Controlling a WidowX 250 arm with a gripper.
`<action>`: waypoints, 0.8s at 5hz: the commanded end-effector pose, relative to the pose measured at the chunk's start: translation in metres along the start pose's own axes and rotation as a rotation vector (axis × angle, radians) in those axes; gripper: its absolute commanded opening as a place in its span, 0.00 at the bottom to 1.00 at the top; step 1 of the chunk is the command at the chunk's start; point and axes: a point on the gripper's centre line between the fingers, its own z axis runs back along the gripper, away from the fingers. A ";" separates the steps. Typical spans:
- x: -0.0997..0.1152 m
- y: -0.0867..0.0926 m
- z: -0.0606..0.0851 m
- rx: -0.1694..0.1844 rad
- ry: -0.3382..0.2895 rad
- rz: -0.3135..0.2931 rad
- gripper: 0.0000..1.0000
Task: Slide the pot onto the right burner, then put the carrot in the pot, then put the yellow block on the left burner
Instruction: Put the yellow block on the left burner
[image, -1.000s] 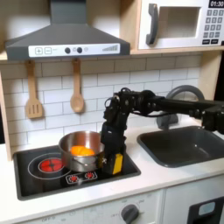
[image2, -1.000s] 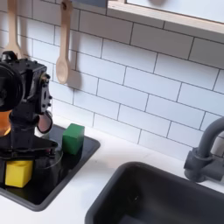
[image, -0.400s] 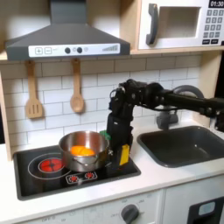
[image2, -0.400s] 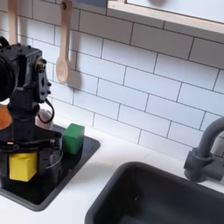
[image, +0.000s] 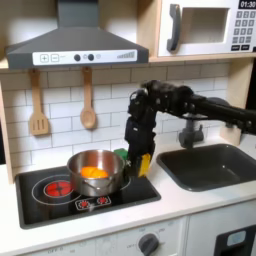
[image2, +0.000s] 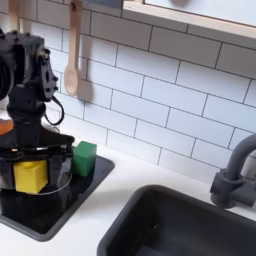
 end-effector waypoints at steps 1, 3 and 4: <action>0.008 0.004 0.014 -0.046 -0.059 0.005 0.00; 0.022 0.034 -0.003 -0.002 -0.019 0.071 0.00; 0.030 0.046 -0.009 0.011 -0.002 0.102 0.00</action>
